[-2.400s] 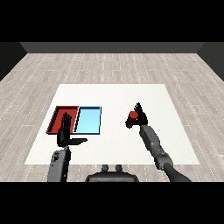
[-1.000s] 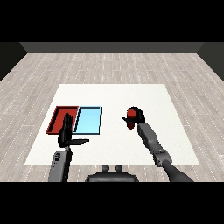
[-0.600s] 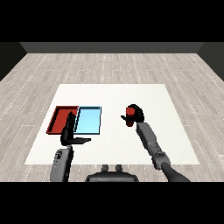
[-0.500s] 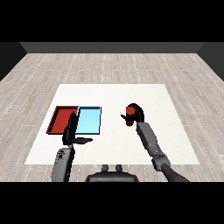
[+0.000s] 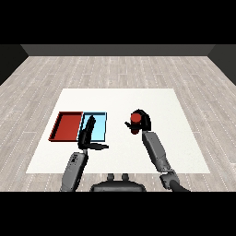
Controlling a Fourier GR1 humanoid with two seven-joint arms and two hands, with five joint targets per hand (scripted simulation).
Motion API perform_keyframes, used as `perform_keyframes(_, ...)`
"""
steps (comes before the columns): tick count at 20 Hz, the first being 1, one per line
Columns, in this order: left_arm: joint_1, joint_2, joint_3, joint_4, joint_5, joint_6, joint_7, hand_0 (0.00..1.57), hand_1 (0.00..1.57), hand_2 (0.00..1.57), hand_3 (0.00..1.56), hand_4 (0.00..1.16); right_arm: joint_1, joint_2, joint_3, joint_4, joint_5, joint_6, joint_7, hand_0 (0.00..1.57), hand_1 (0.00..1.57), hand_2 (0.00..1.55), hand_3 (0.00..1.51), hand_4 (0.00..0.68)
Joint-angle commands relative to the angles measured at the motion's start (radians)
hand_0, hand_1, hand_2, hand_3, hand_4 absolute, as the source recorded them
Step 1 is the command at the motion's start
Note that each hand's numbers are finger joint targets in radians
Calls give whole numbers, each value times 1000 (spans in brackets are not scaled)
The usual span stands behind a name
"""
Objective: Pick the red can and put it in the red box
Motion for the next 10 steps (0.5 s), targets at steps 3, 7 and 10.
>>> perform_keyframes(3, -42, -4, -65, 83, 7, 50, -32, 0, 0, 0, 0, 0, 164, 10, 123, -303, 0, -45, 122, 1417, 1417, 1438, 1418, 652)
perform_keyframes(7, -110, -4, -169, 79, 58, 141, 27, 0, 0, 0, 0, 0, 103, 14, 311, -257, -96, -258, 75, 1425, 1425, 1443, 1423, 662)
perform_keyframes(10, -118, -4, -148, 60, 73, 92, 52, 0, 0, 0, 0, 0, 126, 14, 292, -260, -70, -177, 50, 1405, 1405, 1422, 1410, 640)
